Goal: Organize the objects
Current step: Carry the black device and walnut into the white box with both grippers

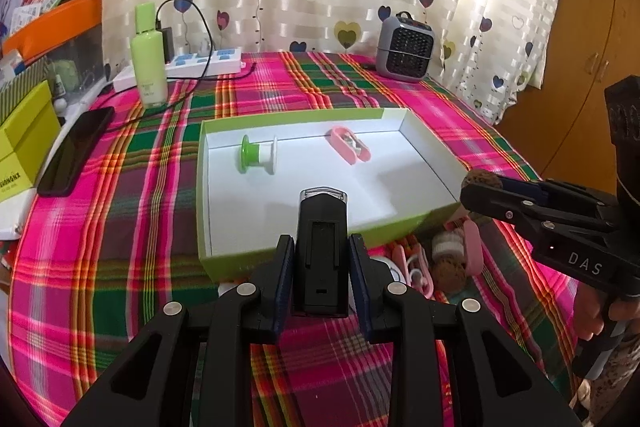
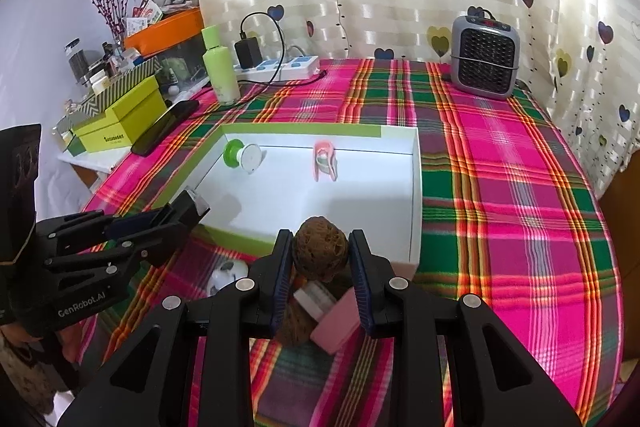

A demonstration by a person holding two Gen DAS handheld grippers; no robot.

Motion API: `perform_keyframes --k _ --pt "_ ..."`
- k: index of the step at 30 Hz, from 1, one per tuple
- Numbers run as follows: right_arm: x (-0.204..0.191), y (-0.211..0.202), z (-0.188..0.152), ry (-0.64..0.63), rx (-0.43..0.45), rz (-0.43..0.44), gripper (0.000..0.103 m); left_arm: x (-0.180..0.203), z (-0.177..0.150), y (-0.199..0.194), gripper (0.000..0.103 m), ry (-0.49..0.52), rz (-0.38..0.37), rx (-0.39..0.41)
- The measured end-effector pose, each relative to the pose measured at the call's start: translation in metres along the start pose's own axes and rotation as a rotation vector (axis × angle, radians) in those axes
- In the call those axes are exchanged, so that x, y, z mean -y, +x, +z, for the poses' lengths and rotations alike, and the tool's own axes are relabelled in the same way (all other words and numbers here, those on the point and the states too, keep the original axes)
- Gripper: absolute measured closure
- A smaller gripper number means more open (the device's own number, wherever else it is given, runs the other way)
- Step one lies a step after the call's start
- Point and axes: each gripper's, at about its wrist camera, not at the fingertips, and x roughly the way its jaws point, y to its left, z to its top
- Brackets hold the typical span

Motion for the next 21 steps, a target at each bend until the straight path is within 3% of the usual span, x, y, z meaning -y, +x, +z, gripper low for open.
perform_keyframes --k 21 --pt "0.016 0.042 0.043 0.003 -0.024 -0.025 0.073 -0.003 0.041 0.039 0.078 -0.011 -0.022 -0.013"
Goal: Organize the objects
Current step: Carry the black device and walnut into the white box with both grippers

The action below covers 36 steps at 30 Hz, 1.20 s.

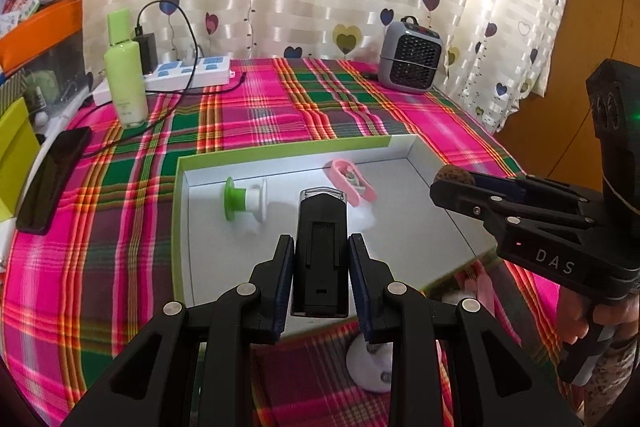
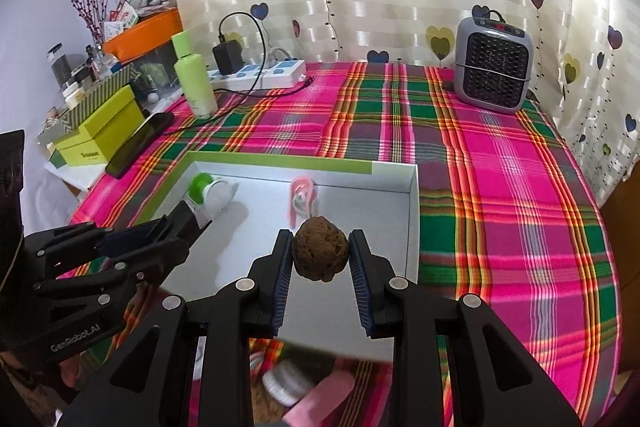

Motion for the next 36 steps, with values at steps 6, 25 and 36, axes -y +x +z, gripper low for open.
perform_keyframes --k 6,25,36 --pt "0.008 0.019 0.01 0.007 -0.024 -0.013 0.073 -0.004 0.01 0.016 0.078 -0.004 0.01 -0.013" --pt "0.02 0.068 0.027 0.019 -0.096 -0.032 0.073 -0.009 0.03 0.065 0.078 -0.027 0.016 -0.068" --pt "0.02 0.076 0.028 0.011 -0.104 -0.031 0.073 -0.011 0.029 0.078 0.078 -0.032 0.023 -0.094"
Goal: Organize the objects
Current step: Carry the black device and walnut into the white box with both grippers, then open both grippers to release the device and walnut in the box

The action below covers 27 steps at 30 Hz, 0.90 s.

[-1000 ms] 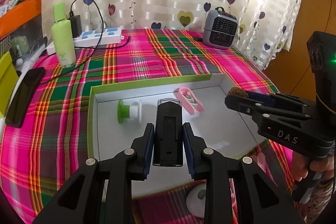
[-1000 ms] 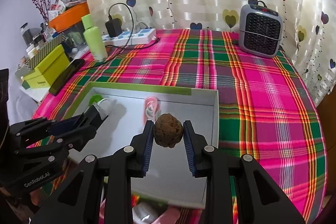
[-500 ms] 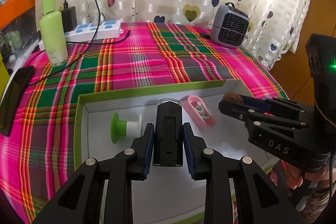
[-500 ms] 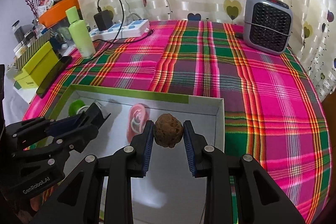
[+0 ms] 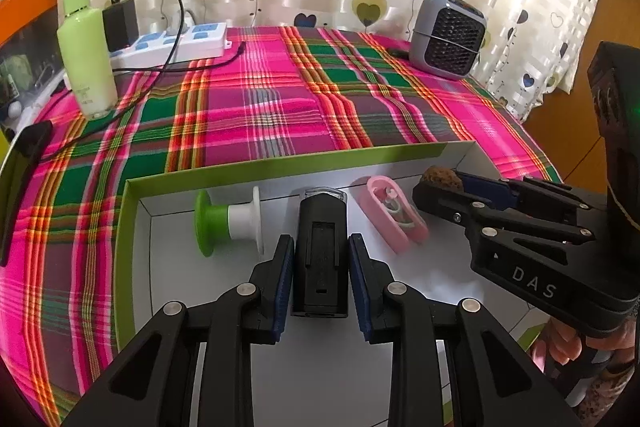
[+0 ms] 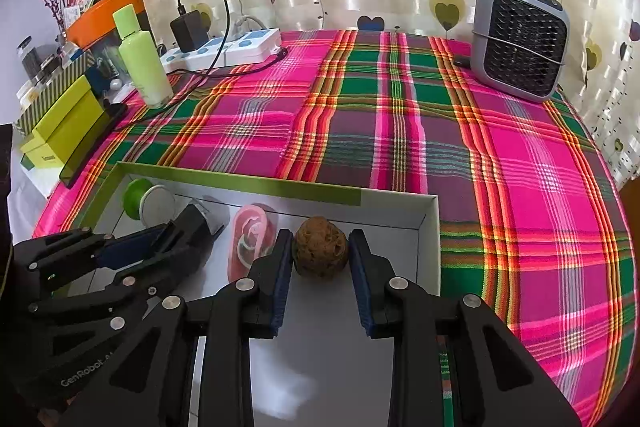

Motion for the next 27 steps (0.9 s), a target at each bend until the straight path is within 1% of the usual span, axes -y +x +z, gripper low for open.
perform_keyframes --k 22,24,27 --pt "-0.0063 0.0028 -0.0017 -0.025 -0.008 -0.054 0.073 0.0 0.0021 0.001 0.077 0.003 0.006 -0.001" --pt "-0.0062 0.0022 -0.0019 -0.023 -0.008 -0.052 0.072 0.0001 0.0023 0.0009 0.076 0.001 0.007 0.0" --pt "-0.0066 0.0006 -0.0021 -0.017 -0.002 -0.054 0.063 0.0001 0.002 -0.0009 0.071 -0.001 0.012 0.004"
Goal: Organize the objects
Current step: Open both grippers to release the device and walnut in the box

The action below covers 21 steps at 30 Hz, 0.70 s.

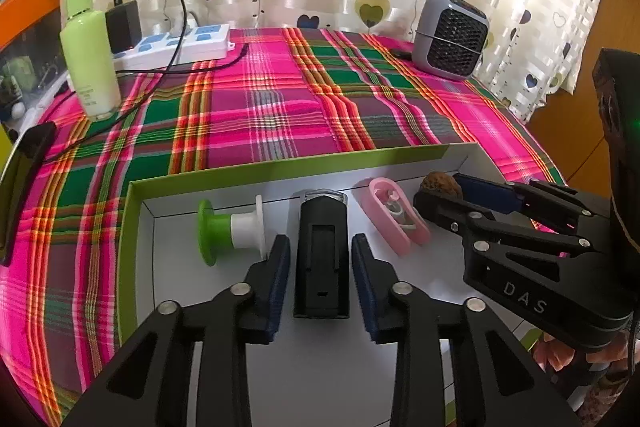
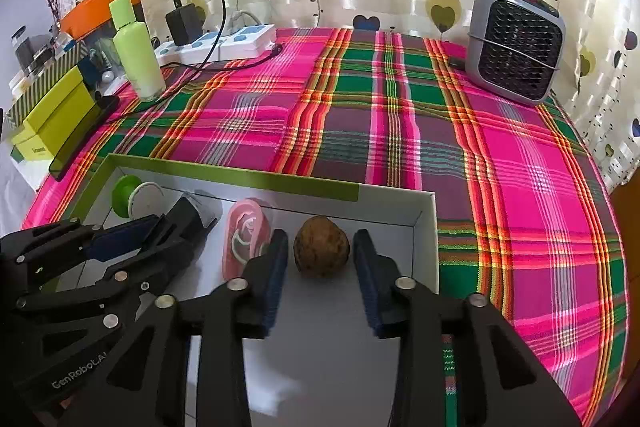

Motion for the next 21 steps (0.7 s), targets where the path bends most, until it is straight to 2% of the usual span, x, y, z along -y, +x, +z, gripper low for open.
perform_keyframes --k 2,11,21 --pt "-0.001 -0.001 0.0 0.001 0.003 0.0 0.058 -0.001 -0.001 -0.001 0.07 -0.001 0.001 0.003" --pt "-0.003 -0.009 -0.004 0.004 0.011 -0.017 0.056 0.0 -0.004 -0.011 0.064 -0.002 0.014 0.018" --pt "-0.003 -0.024 -0.012 0.036 0.034 -0.01 0.056 0.004 -0.012 -0.026 0.063 -0.009 0.029 0.045"
